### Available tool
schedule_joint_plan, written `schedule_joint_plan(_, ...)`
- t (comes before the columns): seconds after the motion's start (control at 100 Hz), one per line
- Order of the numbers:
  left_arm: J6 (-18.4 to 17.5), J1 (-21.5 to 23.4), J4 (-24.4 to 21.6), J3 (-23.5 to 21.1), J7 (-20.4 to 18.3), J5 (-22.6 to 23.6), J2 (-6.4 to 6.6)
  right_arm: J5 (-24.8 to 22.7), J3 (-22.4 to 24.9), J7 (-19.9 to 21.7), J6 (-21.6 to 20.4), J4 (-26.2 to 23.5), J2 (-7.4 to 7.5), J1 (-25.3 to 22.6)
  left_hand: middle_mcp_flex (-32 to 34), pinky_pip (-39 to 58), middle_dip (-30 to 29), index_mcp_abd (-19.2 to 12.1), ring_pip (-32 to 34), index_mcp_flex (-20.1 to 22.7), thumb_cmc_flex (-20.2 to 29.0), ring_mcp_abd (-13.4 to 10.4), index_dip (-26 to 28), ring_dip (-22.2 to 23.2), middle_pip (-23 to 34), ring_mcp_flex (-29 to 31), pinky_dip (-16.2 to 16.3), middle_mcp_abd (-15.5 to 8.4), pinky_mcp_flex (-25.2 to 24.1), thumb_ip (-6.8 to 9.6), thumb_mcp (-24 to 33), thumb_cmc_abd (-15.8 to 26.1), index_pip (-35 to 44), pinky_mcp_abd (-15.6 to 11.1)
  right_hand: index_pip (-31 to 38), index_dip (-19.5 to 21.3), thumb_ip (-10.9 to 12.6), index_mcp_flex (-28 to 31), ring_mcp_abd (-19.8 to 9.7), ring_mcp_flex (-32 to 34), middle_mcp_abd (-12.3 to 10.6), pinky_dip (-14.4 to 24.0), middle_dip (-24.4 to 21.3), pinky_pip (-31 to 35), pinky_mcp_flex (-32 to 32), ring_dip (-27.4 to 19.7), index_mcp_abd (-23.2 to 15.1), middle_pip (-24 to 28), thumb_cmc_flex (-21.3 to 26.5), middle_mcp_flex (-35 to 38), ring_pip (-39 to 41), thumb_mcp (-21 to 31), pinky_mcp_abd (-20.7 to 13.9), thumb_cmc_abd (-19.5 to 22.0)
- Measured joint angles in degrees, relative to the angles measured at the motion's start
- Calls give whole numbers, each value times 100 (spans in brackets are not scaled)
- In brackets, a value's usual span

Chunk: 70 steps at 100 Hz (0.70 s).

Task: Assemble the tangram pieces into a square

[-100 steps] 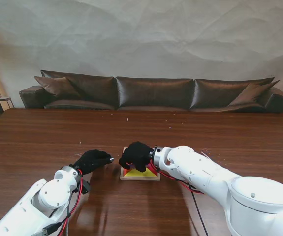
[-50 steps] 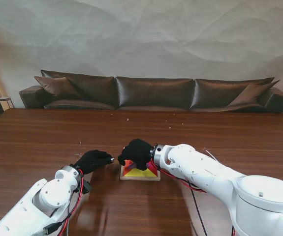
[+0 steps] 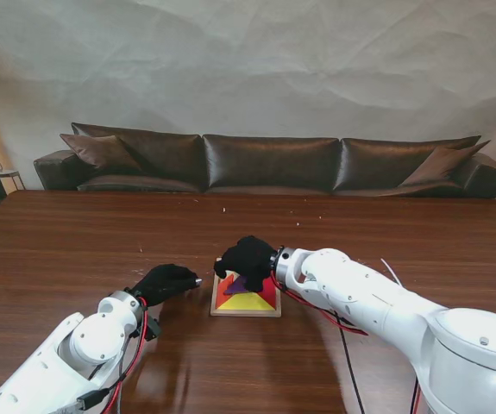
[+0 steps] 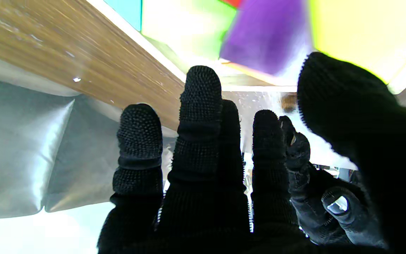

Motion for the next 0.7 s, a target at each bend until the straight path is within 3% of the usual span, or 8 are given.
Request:
schedule_joint_plan(0.19, -1, -4, 14, 2, -6, -13, 0, 30, 263, 384, 261, -315, 141, -91, 8, 0, 0, 0, 55, 0, 0, 2, 0, 0, 0, 1, 0, 1, 0, 0, 0, 0, 0, 0, -36, -30, 52, -249, 60, -22, 34, 0, 0, -17, 0, -10, 278, 3, -367, -76, 5, -3, 72, 494)
schedule_joint_plan(0.3, -1, -5, 18, 2, -7, -23, 0, 50, 851, 811, 612, -936, 398, -341, 22, 0, 0, 0, 56, 0, 0, 3, 0, 0, 0, 2, 0, 18, 2, 0, -1, 0, 0, 0, 13, -30, 126, -242, 142, -61, 46, 0, 0, -19, -2, 55, 285, 170, -345, -71, 265, -9, 147, 953)
schedule_joint_plan(0.38, -1, -7, 21, 3, -9, -26, 0, 115, 1300, 1056, 671, -1386, 597, -579, 23, 0, 0, 1, 56, 0, 0, 4, 0, 0, 0, 2, 0, 26, 3, 0, -1, 0, 0, 0, 47, -32, 223, -34, 115, 61, 47, 0, 345, 56, -1, 337, 60, 547, -172, -56, 811, -9, 167, 1637)
schedule_joint_plan(0.44, -4, -11, 29, 5, -9, -26, 0, 184, 1649, 1307, 671, -1677, 720, -779, 23, 0, 0, 1, 56, 0, 1, 5, 0, 0, 0, 2, 0, 29, 17, 0, -1, 0, 0, 1, 82, -85, -171, 248, 105, 188, 49, 76, 708, 179, -1, 595, -118, 700, 121, 106, 1242, -9, 287, 1743)
schedule_joint_plan(0.5, -11, -15, 39, 7, -9, -26, 0, 331, 1939, 1713, 662, -1971, 846, -967, 23, 0, 0, 1, 56, 0, 1, 6, 0, 0, 0, 2, 0, 29, 40, 0, -1, 0, 0, 1, 190, -428, -339, 387, 111, 367, 49, 206, 1030, 342, -1, 782, -277, 834, 163, 251, 1661, -9, 369, 1811)
schedule_joint_plan(0.7, -73, -21, 64, 7, -5, -26, 0, 343, 2291, 2172, 589, -2451, 1137, -1322, 24, 0, 0, 10, 57, 0, 1, 8, 0, 0, 0, 3, 1, 30, 47, 0, -2, 0, 0, 4, 228, -839, -394, 609, 88, 419, 49, 368, 1709, 746, -1, 1232, -537, 1146, 448, 733, 3189, -9, 455, 1875)
